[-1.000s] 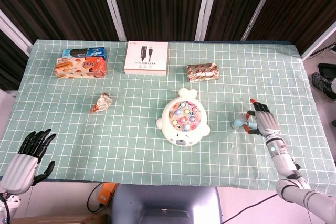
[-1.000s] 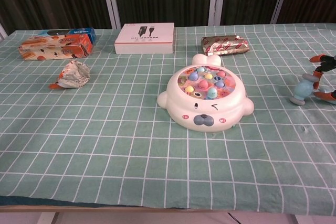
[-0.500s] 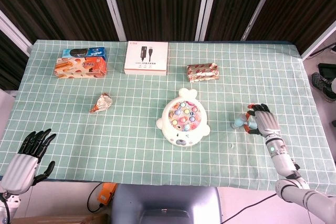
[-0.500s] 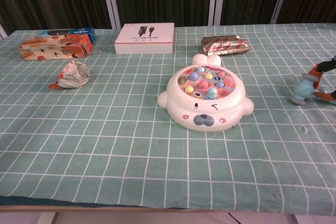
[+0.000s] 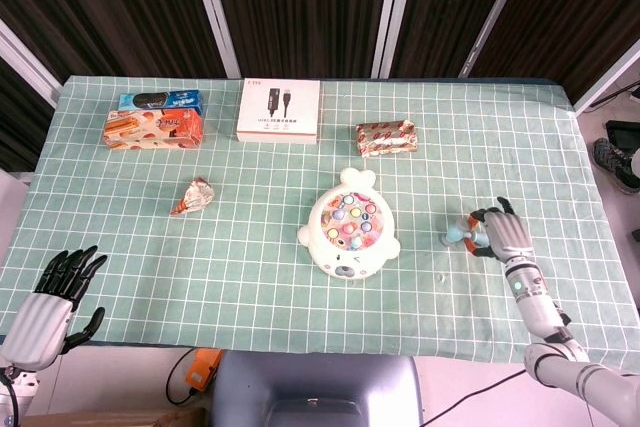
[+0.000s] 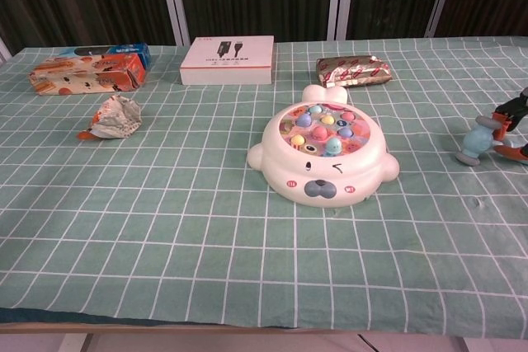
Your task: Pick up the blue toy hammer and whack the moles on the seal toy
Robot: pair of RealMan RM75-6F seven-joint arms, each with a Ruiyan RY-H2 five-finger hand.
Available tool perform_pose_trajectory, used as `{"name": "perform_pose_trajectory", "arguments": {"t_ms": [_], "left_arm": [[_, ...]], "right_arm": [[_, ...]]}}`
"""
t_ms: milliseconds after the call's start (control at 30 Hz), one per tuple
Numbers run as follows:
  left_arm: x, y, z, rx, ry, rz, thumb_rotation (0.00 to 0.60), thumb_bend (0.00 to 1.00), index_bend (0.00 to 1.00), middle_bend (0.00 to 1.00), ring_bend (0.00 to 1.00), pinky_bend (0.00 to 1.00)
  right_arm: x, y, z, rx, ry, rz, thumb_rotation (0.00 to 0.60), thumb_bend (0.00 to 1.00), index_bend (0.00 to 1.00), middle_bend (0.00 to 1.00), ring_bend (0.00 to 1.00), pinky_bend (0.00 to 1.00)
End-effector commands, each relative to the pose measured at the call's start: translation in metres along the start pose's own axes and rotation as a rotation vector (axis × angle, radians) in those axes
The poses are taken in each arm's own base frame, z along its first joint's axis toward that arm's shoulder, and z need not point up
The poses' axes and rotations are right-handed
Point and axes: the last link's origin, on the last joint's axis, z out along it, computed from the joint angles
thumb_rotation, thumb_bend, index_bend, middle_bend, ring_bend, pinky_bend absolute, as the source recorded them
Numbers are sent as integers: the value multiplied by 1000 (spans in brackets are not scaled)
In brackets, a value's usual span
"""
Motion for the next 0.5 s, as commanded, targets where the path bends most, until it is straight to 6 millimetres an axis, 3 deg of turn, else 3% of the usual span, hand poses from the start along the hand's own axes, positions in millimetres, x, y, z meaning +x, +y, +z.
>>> {"name": "perform_pose_trajectory", "arguments": {"t_ms": [33,267,500], "left_arm": [[0,0,0,0,0,0,600,411,0,0,0,21],[0,0,0,1,1,0,600,410,0,0,0,22],[0,0,0,0,2,-1,600,412,0,0,0,22]], "right_arm": [[-1,0,0,-1,2,-4,600,550,947,551,383,186],[-1,-1,0,-2,5,-1,600,550,960,597,444,230],[-2,-1,0,-2,-3,2,600,551,960,615,529,462]]}}
